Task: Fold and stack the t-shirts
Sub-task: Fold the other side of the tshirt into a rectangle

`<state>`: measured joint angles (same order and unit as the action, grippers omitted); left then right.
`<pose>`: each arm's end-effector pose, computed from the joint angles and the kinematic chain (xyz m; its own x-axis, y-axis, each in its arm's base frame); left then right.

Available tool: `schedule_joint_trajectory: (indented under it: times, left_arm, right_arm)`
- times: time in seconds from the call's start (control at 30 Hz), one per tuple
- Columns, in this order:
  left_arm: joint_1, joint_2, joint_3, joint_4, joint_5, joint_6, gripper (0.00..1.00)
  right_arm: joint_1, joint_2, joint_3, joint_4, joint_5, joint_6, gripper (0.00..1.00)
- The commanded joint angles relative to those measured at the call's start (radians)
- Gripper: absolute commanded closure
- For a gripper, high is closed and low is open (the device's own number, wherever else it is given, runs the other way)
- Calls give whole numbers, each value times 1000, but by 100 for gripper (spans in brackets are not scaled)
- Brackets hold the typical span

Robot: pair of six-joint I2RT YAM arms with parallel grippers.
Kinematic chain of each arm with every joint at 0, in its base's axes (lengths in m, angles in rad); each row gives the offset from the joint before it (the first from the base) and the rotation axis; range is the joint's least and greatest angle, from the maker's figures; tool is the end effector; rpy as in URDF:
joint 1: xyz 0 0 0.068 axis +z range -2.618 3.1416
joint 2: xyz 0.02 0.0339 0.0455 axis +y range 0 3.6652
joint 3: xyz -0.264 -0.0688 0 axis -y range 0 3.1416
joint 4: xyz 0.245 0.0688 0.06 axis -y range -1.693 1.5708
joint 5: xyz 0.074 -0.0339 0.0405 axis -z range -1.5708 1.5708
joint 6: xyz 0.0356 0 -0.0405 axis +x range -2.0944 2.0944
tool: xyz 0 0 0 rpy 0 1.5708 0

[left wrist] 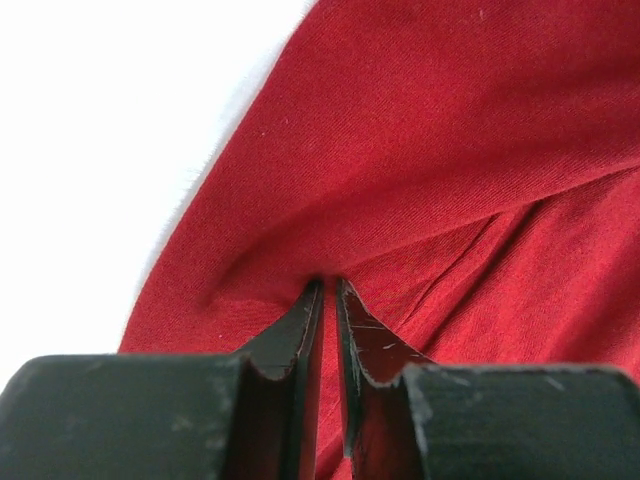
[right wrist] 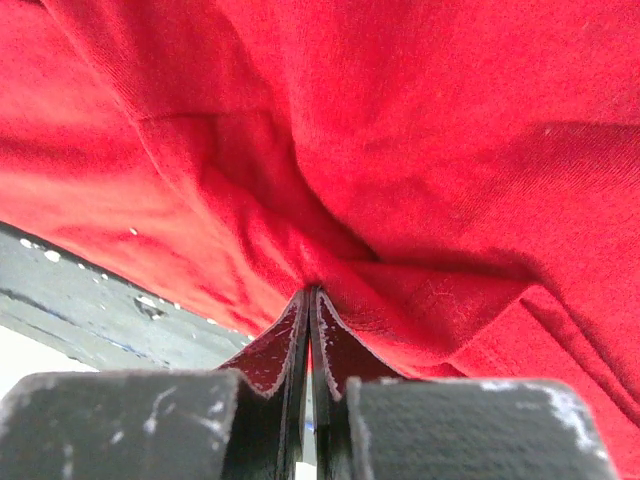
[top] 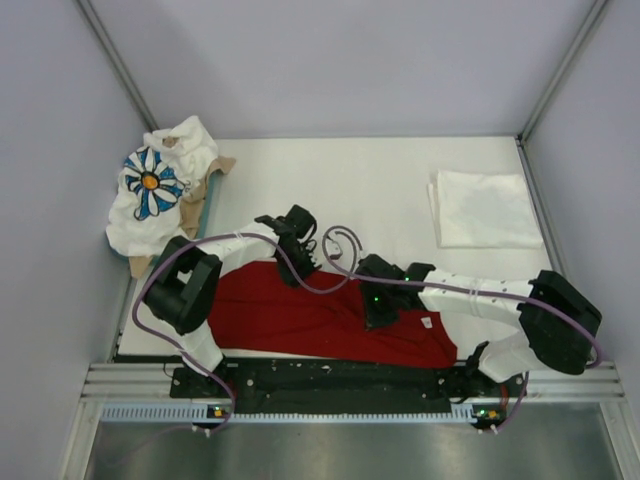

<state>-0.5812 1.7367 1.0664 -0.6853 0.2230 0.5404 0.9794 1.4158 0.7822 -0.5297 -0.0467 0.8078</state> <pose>0.2599 -0.1801 0.1625 -0.4044 0.8660 -0.2943 0.9131 0.4008 -0.0754 0.1411 0.2131 0.1770 -0.9606 -0.1353 -0.2429 -0.2103 0.9251 0.3161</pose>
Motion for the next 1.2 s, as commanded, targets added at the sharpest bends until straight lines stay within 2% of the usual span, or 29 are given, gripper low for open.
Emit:
schedule_joint_trajectory:
  times: [0.0,0.07,0.13,0.27,0.4,0.43,0.53,0.63,0.77,0.93,1.07,1.17]
  left_arm:
    - [17,14,-2,20,-36,36,83]
    - [15,-31,1,-3,37,73,80]
    - [9,-90,4,-23,129,119,71]
    - [-37,-212,29,-39,239,184,58]
    - [-169,-233,90,-40,237,196,54]
    - [-214,-221,107,-45,225,196,53]
    - [-346,-152,165,-51,175,179,48]
    - [-463,-89,219,-25,124,150,44]
    - [-558,-33,253,15,150,153,41]
    - [-588,38,263,98,96,132,38]
    - [-591,67,267,102,104,124,40]
    - [-591,70,253,127,87,112,48]
  right_arm:
    - [54,-32,61,-96,-55,-103,100]
    - [59,-115,80,-118,-53,-139,100]
    - [-2,-216,80,-121,-33,-159,100]
    - [-291,-331,16,-87,-64,-163,99]
    - [-493,-272,-40,-4,-82,-180,96]
    - [-536,-247,-47,16,-79,-180,93]
    - [-614,-184,-58,42,-24,-183,64]
    - [-634,-138,-51,53,68,-197,52]
    - [-659,-74,-64,91,99,-208,51]
    - [-663,-11,-72,168,76,-214,58]
    - [-676,35,-77,180,77,-216,66]
    - [-689,49,-92,198,76,-214,73]
